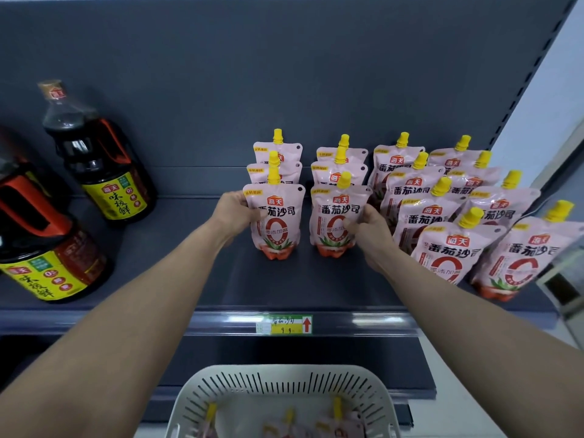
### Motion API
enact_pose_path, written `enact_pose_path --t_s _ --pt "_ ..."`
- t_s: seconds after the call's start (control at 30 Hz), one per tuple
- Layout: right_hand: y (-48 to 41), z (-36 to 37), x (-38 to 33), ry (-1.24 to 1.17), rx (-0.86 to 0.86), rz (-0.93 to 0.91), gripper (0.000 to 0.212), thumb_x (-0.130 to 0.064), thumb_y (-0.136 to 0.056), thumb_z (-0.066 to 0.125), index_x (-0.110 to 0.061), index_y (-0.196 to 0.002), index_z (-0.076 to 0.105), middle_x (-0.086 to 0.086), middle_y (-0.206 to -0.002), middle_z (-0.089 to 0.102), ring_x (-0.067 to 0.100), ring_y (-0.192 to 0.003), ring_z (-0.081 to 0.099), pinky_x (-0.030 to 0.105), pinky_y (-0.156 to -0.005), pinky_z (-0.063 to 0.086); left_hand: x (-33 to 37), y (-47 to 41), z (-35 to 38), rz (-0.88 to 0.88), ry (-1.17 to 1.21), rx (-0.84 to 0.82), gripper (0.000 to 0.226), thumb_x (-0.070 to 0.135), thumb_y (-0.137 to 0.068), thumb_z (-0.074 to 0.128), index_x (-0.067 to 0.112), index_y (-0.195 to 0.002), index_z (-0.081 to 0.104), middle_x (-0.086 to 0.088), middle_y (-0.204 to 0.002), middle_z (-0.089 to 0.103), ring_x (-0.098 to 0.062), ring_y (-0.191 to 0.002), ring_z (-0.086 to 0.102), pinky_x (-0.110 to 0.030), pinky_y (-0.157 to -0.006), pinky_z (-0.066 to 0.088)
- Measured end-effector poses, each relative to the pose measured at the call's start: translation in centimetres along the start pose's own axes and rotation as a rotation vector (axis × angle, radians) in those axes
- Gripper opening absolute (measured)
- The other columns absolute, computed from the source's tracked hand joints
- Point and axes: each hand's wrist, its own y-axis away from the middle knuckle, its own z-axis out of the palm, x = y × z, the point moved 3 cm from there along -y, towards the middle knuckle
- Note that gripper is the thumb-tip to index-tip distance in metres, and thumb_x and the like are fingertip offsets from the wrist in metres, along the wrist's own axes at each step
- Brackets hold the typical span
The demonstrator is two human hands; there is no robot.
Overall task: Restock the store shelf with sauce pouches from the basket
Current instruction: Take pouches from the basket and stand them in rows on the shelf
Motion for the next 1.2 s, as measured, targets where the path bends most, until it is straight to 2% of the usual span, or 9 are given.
enact_pose_path --t_s 0.33,0.5,0.6,0.7,0.8,0.87,0.93,1.13,1.2 --pt "1.3 -0.3 0.3 0.113 0.107 -0.018 0.044 -0.010 -0.090 0.061 -0.005 -0.131 0.046 0.010 -0.131 0.058 0.024 -0.122 0.054 0.027 -0.088 0.046 -0.5 0.8 0.1 -0.041 0.000 -0.034 0.034 -0.012 -0.080 0.062 -0.002 -0.112 0.063 -0.019 -0.118 0.066 -0.033 -0.109 0.063 -0.040 -0.088 0.052" --pt "2.4 -0.8 0.3 0.313 0.230 -0.030 0.059 -0.020 -0.090 0.061 -0.005 -0.141 0.035 0.010 -0.140 0.048 0.026 -0.128 0.047 0.037 -0.105 0.041 -0.4 1.3 -0.1 -0.035 -0.034 -0.004 0.037 -0.008 -0.078 0.066 0.000 -0.114 0.062 -0.014 -0.117 0.066 -0.028 -0.107 0.063 -0.037 -0.090 0.052" --pt "3.7 -1.0 -0.2 0.400 0.278 -0.077 0.054 -0.023 -0.090 0.061 -0.004 -0.136 0.040 0.010 -0.132 0.051 0.025 -0.121 0.051 0.034 -0.097 0.043 -0.3 1.8 -0.7 -0.017 -0.089 0.103 0.036 -0.001 -0.078 0.070 0.001 -0.112 0.060 -0.010 -0.114 0.065 -0.022 -0.103 0.062 -0.032 -0.090 0.050" --pt "5.8 -0.8 -0.9 0.446 0.269 -0.158 0.035 -0.018 -0.090 0.060 -0.002 -0.120 0.051 0.005 -0.106 0.056 0.023 -0.104 0.056 0.027 -0.080 0.042 -0.2 3.0 -1.7 0.019 -0.165 0.232 0.036 0.008 -0.078 0.072 0.004 -0.112 0.059 -0.008 -0.114 0.063 -0.021 -0.106 0.059 -0.028 -0.091 0.047" --pt "8.3 0.1 -1.3 0.475 0.209 -0.237 0.023 -0.015 -0.090 0.059 -0.003 -0.109 0.059 0.005 -0.100 0.060 0.015 -0.090 0.053 0.023 -0.075 0.037 0.0 5.3 -2.2 0.093 -0.188 0.272 0.025 0.009 -0.079 0.070 0.006 -0.103 0.062 -0.002 -0.097 0.061 -0.015 -0.091 0.055 -0.022 -0.078 0.045" --pt "10.0 0.9 -0.9 0.516 0.144 -0.280 0.016 -0.018 -0.088 0.061 -0.008 -0.099 0.065 0.004 -0.096 0.065 0.014 -0.088 0.055 0.026 -0.076 0.041 -0.3 7.4 -2.1 0.128 -0.222 0.208 0.011 0.008 -0.079 0.069 0.013 -0.085 0.062 0.006 -0.078 0.057 -0.011 -0.080 0.052 -0.014 -0.063 0.042" --pt "11.8 1.8 0.3 0.561 0.030 -0.265 0.009 -0.019 -0.086 0.062 -0.013 -0.090 0.067 0.001 -0.087 0.064 0.014 -0.083 0.057 0.028 -0.076 0.043 -1.3 9.8 -1.3 0.137 -0.282 0.071 0.014 0.008 -0.079 0.070 0.016 -0.076 0.059 0.009 -0.072 0.053 -0.007 -0.071 0.050 -0.009 -0.052 0.037" --pt "16.8 3.5 7.2 0.842 -0.322 -0.021 0.019 -0.018 -0.088 0.061 -0.005 -0.097 0.070 0.005 -0.084 0.065 0.018 -0.081 0.060 0.024 -0.062 0.044 -9.3 14.8 2.3 -0.062 -0.467 -0.406 0.026 0.011 -0.079 0.071 0.001 -0.103 0.066 -0.005 -0.081 0.064 -0.014 -0.072 0.056 -0.022 -0.061 0.045" --pt "17.7 3.4 10.0 0.928 -0.358 0.096 0.026 -0.020 -0.089 0.060 -0.003 -0.105 0.070 0.010 -0.099 0.070 0.023 -0.095 0.064 0.028 -0.076 0.050 -12.5 15.8 3.3 -0.174 -0.498 -0.494 0.027 0.012 -0.082 0.069 0.001 -0.106 0.065 -0.005 -0.079 0.061 -0.013 -0.069 0.056 -0.023 -0.061 0.046"
